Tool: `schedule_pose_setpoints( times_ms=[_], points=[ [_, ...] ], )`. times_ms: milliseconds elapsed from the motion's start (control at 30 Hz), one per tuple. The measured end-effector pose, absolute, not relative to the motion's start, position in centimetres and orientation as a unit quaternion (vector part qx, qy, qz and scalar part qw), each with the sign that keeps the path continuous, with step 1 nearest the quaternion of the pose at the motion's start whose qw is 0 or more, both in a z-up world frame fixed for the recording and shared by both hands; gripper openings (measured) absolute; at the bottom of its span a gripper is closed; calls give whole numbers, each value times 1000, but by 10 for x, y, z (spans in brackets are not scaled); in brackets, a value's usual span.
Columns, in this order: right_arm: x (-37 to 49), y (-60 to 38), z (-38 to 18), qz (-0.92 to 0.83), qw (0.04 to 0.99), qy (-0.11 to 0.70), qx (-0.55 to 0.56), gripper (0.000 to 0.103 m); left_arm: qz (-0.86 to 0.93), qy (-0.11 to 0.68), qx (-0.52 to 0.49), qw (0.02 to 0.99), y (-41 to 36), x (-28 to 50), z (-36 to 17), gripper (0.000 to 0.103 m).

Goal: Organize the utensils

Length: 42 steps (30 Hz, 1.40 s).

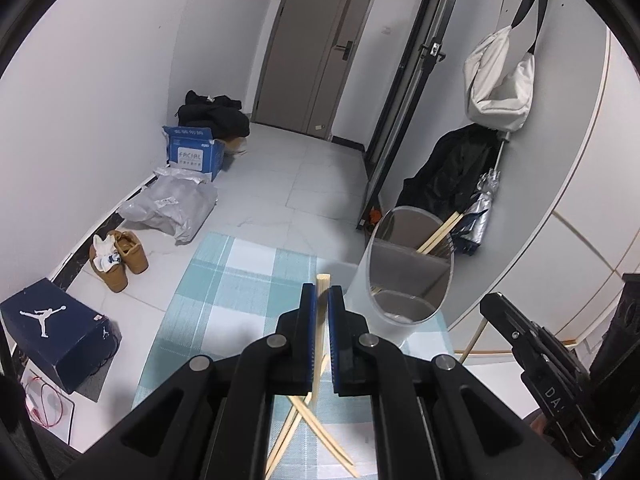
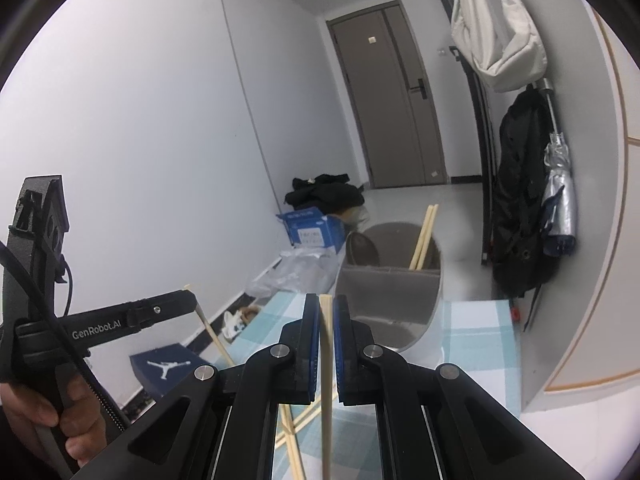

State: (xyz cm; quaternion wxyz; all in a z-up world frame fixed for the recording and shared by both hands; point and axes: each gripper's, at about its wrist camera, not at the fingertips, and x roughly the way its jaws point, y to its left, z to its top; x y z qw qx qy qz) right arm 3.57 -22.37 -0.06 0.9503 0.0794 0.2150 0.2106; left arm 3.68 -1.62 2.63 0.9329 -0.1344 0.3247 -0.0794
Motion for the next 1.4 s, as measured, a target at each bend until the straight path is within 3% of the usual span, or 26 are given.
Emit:
schedule_pose_setpoints(
  times_ms=[567,933,1067,1167,1400],
  points=[
    [78,-267,91,185,968,136,97,6,-146,254,-199,935,-21,73,120,1],
    [128,-267,96,199,963,147,109,6,-185,271,-210,921,-19,115,108,0],
    [128,-269,78,218,953,166,131,6,-129,309,-193,922,5,132,72,11],
    [126,-271,64,231,945,181,142,6,-97,355,-188,911,21,153,31,42],
    [112,-271,35,242,935,213,148,6,-35,447,-176,876,50,206,-54,44]
  ],
)
